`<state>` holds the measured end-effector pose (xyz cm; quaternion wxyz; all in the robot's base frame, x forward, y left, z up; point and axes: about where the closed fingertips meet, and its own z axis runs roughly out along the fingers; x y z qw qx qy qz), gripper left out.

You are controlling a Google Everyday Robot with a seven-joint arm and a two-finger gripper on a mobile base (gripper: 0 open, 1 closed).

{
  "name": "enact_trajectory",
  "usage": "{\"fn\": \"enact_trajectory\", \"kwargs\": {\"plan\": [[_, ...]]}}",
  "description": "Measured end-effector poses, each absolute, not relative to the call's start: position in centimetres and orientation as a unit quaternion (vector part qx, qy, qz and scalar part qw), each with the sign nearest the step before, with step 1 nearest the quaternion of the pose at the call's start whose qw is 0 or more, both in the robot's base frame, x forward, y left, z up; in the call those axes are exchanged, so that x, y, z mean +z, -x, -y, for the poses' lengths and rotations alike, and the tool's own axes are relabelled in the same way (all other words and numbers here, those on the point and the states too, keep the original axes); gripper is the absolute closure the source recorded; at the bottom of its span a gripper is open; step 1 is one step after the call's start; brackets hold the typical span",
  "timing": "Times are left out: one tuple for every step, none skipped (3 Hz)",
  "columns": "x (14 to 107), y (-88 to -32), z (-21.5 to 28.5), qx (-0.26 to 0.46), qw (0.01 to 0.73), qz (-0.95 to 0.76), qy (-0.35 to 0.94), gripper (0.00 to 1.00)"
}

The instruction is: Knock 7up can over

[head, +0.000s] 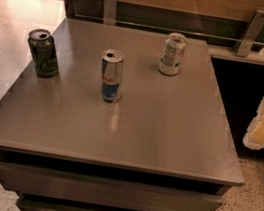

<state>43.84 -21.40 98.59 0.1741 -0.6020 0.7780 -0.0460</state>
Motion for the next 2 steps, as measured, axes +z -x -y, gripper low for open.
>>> {"fn": "enact_trajectory", "kwargs": {"plan": [[98.9, -44.1, 21.5, -0.047, 0.183, -0.779, 0.598, 0.00], [99.1, -46.1, 22.6, -0.038, 0.215, -0.782, 0.584, 0.00]]}}
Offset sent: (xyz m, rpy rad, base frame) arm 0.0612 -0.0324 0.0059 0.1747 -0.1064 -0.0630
